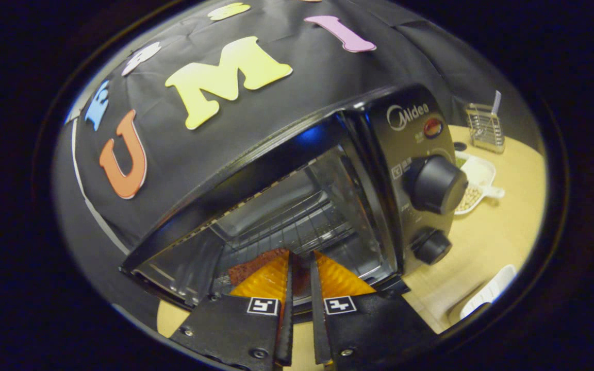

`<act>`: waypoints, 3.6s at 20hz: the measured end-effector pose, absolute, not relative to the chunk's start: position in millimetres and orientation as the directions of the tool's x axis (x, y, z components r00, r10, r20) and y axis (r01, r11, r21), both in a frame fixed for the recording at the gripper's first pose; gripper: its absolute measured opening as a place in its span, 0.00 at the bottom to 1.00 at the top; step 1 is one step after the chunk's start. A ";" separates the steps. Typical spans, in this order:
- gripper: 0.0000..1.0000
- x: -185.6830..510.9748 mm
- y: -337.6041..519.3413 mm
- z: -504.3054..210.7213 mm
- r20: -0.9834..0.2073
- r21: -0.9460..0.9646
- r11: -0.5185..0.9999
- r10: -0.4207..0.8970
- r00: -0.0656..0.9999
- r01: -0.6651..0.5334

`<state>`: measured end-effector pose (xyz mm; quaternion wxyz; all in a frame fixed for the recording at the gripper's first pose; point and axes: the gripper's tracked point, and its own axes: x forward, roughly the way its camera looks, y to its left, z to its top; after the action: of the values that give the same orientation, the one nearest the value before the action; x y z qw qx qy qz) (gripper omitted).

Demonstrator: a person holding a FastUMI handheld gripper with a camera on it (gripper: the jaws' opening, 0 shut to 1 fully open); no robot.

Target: Open the toaster oven, put the food inside, and close the toaster oven door.

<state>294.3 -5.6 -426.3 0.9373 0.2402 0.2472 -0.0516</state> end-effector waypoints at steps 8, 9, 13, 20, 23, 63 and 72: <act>0.63 239.7 2.6 -376.9 -0.397 0.191 0.977 -0.016 0.918 0.100; 0.67 228.5 7.9 -368.3 -0.378 0.174 0.982 -0.007 0.926 0.078; 1.00 179.7 22.7 -358.1 -0.361 0.118 0.992 0.011 0.932 0.034; 1.00 120.5 30.6 -376.4 -0.406 0.101 0.994 0.010 0.914 0.034; 1.00 100.2 35.7 -397.5 -0.435 0.080 0.996 0.012 0.900 0.026; 1.00 143.4 35.4 -429.0 -0.592 -0.006 1.000 -0.025 0.805 0.027; 1.00 196.1 30.5 -354.2 -0.471 0.039 0.998 -0.027 0.882 0.051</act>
<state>196.1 30.5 -354.2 0.9696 0.0250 0.2424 -0.0200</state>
